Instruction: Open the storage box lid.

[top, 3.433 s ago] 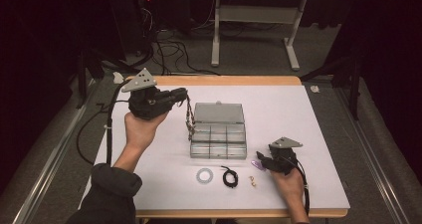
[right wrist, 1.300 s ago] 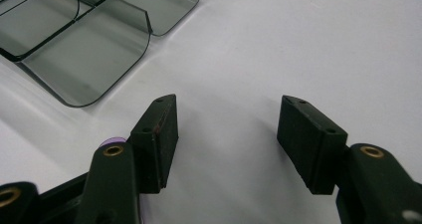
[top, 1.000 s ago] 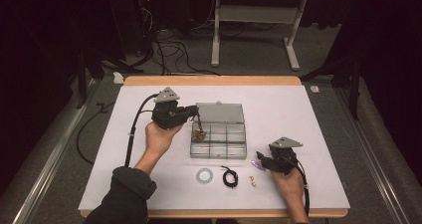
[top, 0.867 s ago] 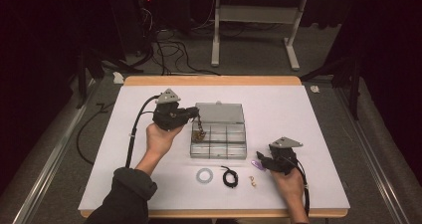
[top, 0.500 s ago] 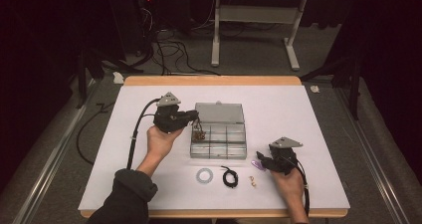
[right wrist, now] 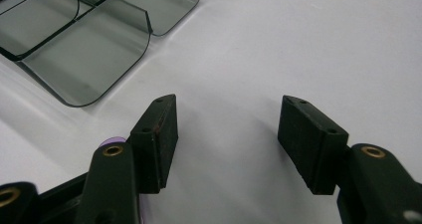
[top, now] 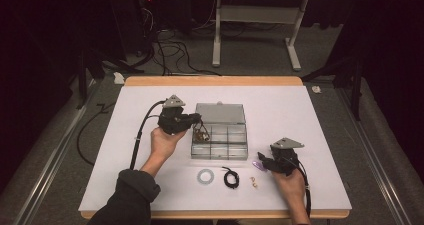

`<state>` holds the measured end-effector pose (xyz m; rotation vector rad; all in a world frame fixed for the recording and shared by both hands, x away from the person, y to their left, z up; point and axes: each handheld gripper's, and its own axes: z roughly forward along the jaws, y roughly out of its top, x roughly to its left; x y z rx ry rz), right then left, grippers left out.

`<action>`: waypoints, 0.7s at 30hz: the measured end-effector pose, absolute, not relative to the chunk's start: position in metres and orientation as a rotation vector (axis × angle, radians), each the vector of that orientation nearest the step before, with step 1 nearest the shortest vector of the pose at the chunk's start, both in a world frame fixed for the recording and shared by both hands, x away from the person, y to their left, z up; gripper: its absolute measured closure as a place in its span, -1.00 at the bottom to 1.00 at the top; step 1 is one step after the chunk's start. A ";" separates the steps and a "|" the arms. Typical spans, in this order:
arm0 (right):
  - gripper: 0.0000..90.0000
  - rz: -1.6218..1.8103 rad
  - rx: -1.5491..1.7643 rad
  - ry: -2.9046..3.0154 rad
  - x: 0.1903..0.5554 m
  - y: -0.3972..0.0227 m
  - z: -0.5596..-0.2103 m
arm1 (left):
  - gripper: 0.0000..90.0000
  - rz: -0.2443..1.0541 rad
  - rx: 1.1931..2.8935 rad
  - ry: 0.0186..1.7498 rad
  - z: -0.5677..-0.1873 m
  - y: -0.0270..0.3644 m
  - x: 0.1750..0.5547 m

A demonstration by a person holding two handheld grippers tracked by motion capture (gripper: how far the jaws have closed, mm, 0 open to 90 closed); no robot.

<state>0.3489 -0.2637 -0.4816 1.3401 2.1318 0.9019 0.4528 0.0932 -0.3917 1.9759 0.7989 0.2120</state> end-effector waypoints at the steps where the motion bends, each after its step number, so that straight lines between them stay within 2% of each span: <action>1: -0.07 0.902 1.340 2.132 0.349 -0.264 -0.482 | 0.87 0.212 1.981 0.799 -0.393 0.093 0.453; 21: -0.08 0.901 1.339 2.132 0.349 -0.264 -0.482 | 0.87 0.212 2.002 0.851 -0.416 0.089 0.458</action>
